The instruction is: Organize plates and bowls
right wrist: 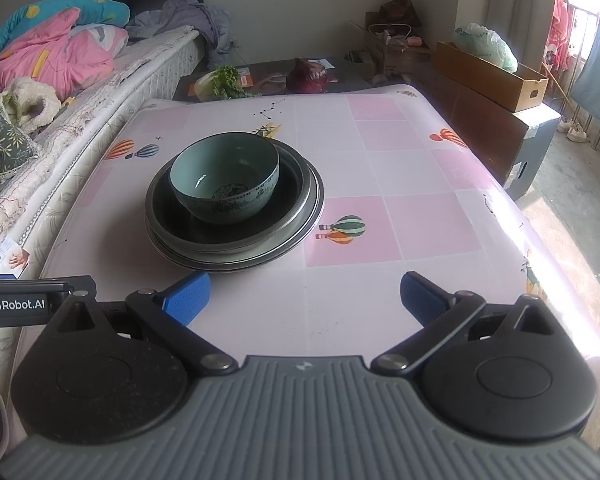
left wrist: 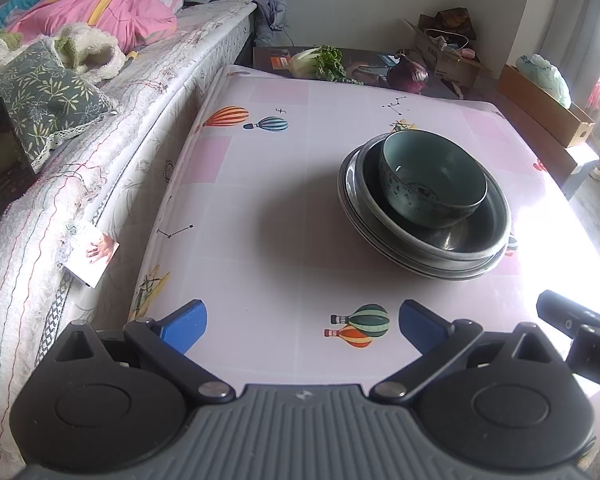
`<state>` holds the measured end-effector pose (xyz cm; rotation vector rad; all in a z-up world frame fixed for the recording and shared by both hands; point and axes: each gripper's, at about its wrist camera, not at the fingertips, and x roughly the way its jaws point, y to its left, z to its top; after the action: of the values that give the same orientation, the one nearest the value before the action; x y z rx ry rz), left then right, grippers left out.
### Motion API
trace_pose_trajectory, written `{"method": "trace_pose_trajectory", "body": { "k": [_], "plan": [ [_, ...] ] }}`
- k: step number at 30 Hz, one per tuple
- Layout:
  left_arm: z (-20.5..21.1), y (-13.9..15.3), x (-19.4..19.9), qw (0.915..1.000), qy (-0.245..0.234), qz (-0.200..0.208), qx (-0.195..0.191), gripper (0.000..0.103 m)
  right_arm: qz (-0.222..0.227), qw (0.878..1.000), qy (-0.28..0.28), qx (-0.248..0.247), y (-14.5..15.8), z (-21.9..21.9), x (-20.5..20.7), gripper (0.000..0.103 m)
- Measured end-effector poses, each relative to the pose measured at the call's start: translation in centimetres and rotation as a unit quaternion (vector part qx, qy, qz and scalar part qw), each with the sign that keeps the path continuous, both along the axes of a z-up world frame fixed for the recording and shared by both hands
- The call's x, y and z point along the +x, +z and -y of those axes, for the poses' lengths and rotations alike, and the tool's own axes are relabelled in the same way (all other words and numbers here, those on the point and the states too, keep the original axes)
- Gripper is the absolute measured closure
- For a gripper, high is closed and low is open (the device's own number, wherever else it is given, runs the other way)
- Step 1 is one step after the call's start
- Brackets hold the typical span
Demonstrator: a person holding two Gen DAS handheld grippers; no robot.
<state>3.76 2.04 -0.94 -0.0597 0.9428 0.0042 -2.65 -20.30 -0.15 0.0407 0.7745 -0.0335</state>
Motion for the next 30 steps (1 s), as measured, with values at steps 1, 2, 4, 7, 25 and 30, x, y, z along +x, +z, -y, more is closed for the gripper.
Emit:
{"method": "trace_pose_trajectory", "body": {
  "k": [1, 2, 4, 7, 25, 30],
  "plan": [
    [0.01, 0.00, 0.00, 1.0000, 0.000, 0.000, 0.000, 0.000, 0.000, 1.000, 0.000, 0.000, 0.01, -0.01, 0.00, 0.001],
    [0.01, 0.00, 0.00, 1.0000, 0.000, 0.000, 0.000, 0.000, 0.000, 1.000, 0.000, 0.000, -0.01, 0.03, 0.00, 0.001],
    [0.01, 0.00, 0.01, 1.0000, 0.000, 0.000, 0.000, 0.000, -0.001, 1.000, -0.001, 0.000, 0.00, 0.02, 0.00, 0.001],
    [0.01, 0.00, 0.01, 1.0000, 0.000, 0.000, 0.000, 0.000, -0.001, 1.000, 0.000, 0.001, -0.08, 0.13, 0.05, 0.001],
    [0.22, 0.07, 0.05, 1.0000, -0.001, -0.001, 0.002, 0.000, -0.004, 1.000, 0.000, 0.003, -0.29, 0.23, 0.29, 0.001],
    [0.21, 0.20, 0.11, 1.0000, -0.001, -0.002, 0.002, 0.000, -0.004, 1.000, 0.000, 0.002, -0.28, 0.21, 0.29, 0.001]
  ]
}}
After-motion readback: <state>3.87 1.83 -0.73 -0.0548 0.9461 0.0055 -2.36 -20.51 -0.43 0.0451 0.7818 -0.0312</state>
